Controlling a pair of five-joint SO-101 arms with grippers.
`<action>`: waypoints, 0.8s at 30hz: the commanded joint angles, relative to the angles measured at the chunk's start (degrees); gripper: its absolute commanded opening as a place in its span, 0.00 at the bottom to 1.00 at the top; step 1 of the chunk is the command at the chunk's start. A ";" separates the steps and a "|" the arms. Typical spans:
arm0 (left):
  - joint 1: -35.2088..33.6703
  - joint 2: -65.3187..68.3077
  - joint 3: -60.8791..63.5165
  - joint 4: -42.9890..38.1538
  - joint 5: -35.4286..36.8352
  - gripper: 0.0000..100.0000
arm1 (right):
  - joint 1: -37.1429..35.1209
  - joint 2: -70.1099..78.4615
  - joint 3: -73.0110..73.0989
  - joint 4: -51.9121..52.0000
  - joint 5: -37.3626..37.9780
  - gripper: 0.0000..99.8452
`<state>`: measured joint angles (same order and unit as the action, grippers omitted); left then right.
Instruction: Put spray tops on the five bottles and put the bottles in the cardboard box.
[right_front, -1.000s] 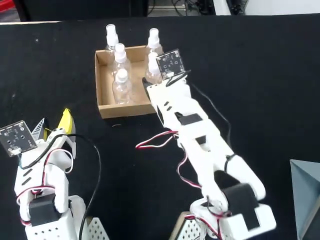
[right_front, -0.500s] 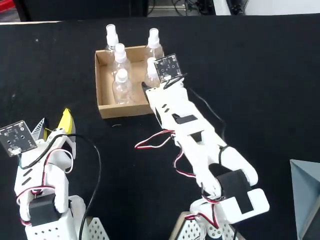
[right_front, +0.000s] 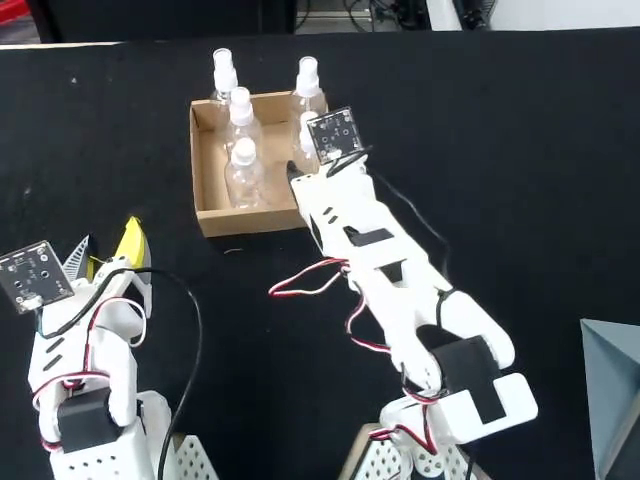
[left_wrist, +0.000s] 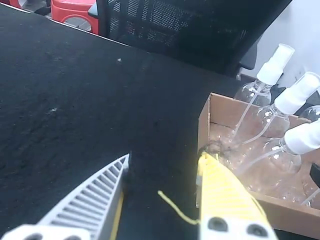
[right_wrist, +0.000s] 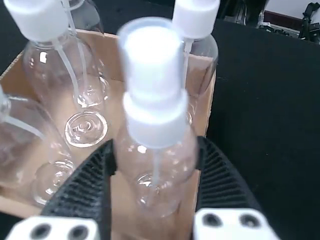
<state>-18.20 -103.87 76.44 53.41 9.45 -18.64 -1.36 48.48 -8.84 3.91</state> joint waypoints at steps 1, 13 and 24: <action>-0.75 -0.53 -0.13 0.09 0.26 0.21 | 1.23 -0.40 -1.10 -1.41 -0.44 0.20; -0.75 -0.53 -0.13 0.09 0.26 0.21 | 1.23 -0.66 -1.10 -1.14 -0.18 0.21; -0.75 -0.53 -0.13 0.09 0.26 0.21 | 0.97 -7.25 0.22 4.84 -0.44 0.21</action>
<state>-18.20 -103.87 76.44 53.41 9.45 -18.73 -2.24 49.01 -6.02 3.91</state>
